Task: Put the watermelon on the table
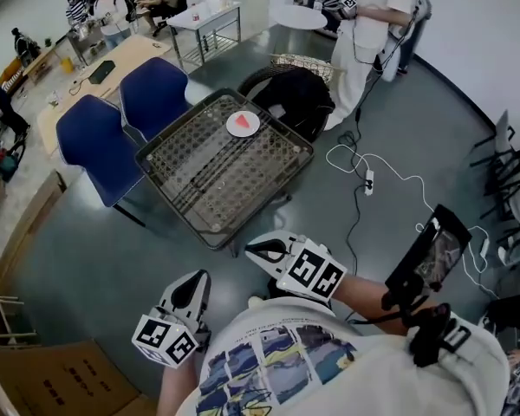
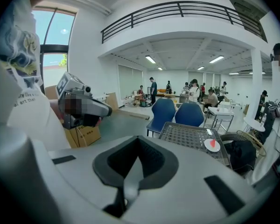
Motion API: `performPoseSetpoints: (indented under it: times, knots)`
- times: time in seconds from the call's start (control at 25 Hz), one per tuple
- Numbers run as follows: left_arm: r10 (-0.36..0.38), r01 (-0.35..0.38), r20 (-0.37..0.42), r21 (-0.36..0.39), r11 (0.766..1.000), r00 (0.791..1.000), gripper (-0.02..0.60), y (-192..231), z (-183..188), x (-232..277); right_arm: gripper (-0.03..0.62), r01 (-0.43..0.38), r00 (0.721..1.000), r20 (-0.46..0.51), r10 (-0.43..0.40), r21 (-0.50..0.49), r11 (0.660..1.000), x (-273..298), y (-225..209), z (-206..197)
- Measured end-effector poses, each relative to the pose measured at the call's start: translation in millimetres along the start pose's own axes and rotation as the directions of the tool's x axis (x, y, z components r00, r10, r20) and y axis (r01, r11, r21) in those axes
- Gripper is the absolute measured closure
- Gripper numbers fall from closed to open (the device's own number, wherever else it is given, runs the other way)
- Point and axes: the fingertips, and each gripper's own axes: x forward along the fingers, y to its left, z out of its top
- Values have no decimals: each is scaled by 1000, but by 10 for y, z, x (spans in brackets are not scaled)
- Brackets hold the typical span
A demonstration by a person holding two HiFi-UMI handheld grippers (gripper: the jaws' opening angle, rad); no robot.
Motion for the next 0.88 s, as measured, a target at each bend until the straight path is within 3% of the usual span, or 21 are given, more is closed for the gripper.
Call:
performPoseSetpoints:
  times: [0.88]
  knots:
    - [-11, 11, -43, -5, 1000, 999, 572, 30, -210, -15, 585, -4, 1000, 1, 4, -12, 1000, 45, 107, -30]
